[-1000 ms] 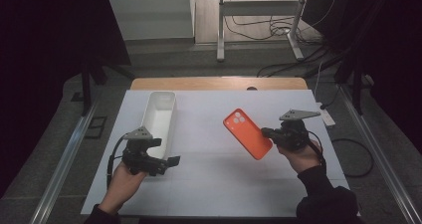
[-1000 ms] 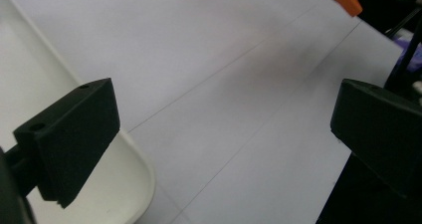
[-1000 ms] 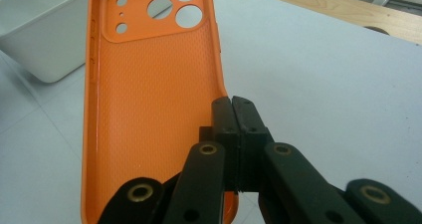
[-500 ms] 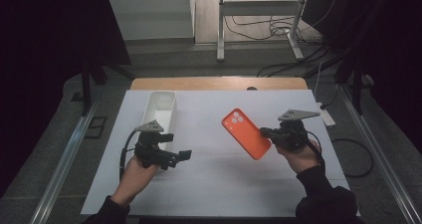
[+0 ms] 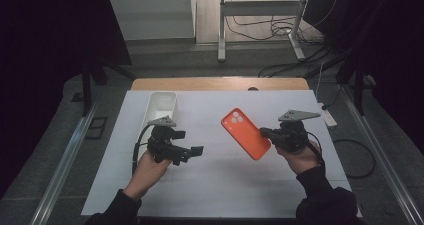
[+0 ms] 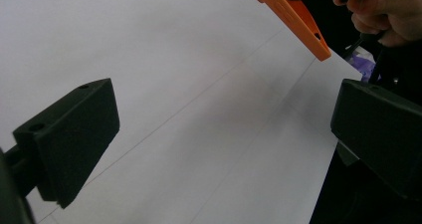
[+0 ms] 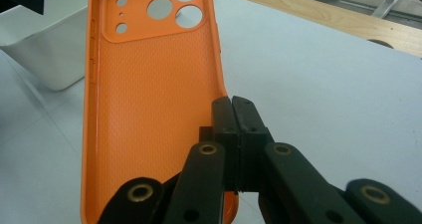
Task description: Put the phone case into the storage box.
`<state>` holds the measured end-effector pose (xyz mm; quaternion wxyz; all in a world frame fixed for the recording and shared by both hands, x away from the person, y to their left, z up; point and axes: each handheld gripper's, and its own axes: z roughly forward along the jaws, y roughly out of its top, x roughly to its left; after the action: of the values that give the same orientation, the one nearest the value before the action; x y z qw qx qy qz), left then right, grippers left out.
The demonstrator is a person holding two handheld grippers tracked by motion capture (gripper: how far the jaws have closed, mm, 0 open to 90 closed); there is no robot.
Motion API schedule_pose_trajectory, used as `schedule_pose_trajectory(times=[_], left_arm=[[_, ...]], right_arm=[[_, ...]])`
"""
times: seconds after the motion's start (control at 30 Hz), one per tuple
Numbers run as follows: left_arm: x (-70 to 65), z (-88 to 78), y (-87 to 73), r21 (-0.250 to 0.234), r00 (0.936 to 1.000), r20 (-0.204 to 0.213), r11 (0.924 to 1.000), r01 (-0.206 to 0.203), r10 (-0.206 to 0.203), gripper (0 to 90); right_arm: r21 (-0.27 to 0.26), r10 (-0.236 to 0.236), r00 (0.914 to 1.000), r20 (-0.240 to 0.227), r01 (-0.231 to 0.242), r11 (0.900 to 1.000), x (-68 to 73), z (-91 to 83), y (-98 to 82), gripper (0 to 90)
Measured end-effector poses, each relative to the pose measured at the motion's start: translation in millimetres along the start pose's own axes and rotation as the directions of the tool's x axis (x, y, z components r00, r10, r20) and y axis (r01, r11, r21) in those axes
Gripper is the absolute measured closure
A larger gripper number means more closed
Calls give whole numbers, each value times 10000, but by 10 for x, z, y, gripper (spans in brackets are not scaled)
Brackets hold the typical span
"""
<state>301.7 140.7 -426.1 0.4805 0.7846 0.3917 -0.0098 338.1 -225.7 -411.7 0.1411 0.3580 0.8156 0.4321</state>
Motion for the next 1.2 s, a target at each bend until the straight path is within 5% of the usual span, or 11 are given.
schedule_pose_trajectory(times=[0.9,1.2], left_arm=[[-145,286,174,257,9989,411,9994,-244,233,0],[-144,356,198,267,9986,520,9996,-45,31,0]], right_arm=[[-147,-244,9994,-265,241,9996,187,69,40,887],[-189,-400,9986,-335,394,9990,270,99,49,887]])
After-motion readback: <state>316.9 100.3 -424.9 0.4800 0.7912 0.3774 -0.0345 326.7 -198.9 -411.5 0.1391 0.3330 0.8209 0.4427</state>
